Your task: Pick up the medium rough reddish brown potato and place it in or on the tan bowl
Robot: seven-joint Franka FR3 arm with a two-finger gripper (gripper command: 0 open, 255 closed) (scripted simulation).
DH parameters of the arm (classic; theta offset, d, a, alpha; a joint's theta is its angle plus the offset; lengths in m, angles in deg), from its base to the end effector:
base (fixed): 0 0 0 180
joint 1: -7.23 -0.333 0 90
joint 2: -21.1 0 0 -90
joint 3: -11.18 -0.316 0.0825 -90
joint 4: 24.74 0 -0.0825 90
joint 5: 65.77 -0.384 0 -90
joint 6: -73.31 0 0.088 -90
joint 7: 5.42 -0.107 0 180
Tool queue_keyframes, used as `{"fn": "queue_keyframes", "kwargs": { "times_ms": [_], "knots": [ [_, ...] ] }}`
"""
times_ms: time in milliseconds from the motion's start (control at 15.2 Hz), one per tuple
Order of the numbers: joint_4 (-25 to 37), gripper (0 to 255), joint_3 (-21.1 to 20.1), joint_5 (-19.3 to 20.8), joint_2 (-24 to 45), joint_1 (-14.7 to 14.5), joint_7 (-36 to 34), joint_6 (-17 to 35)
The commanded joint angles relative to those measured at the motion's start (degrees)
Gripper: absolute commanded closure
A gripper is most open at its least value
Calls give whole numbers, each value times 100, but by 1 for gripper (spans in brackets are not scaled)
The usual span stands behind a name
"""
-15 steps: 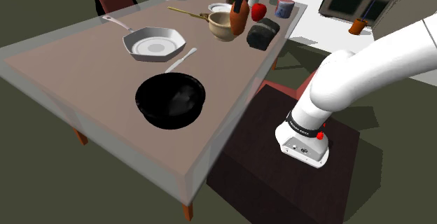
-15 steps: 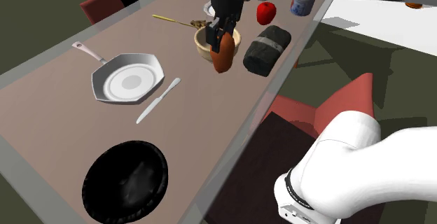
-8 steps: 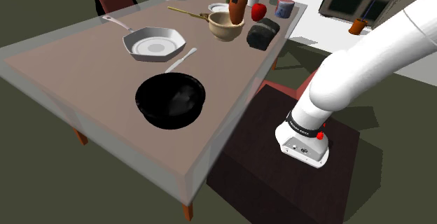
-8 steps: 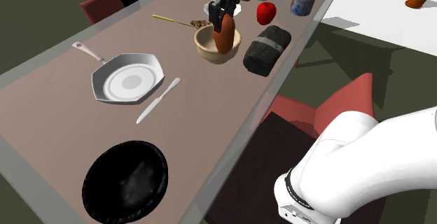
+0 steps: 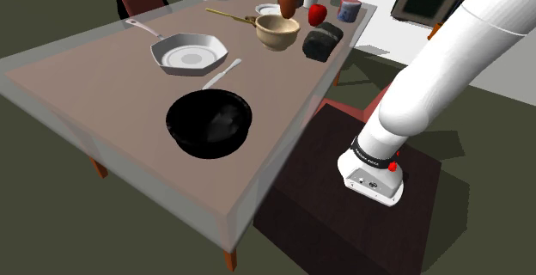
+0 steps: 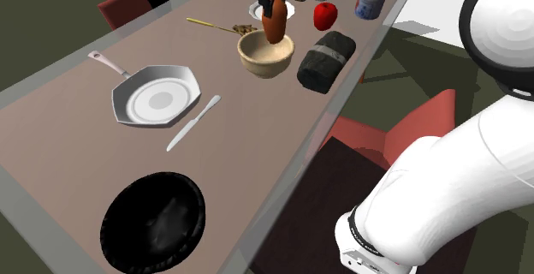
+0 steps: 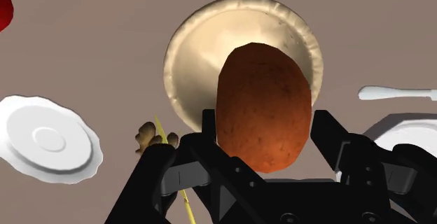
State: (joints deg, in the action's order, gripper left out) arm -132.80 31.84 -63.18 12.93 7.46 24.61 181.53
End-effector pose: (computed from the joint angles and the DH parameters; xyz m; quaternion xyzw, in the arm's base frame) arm 0.4941 -0.2032 0.5745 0.9940 0.0850 0.0630 0.0264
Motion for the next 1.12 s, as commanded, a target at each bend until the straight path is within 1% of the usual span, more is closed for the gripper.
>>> {"fn": "queue_keyframes", "kwargs": {
  "times_ms": [0, 924, 1056],
  "knots": [
    [-57, 255, 47, -25, 69, 25, 79, 126],
    [-1052, 255, 88, -62, 199, 43, 115, 1244],
    [-1052, 255, 88, -62, 199, 44, 115, 1244]
  ]
}}
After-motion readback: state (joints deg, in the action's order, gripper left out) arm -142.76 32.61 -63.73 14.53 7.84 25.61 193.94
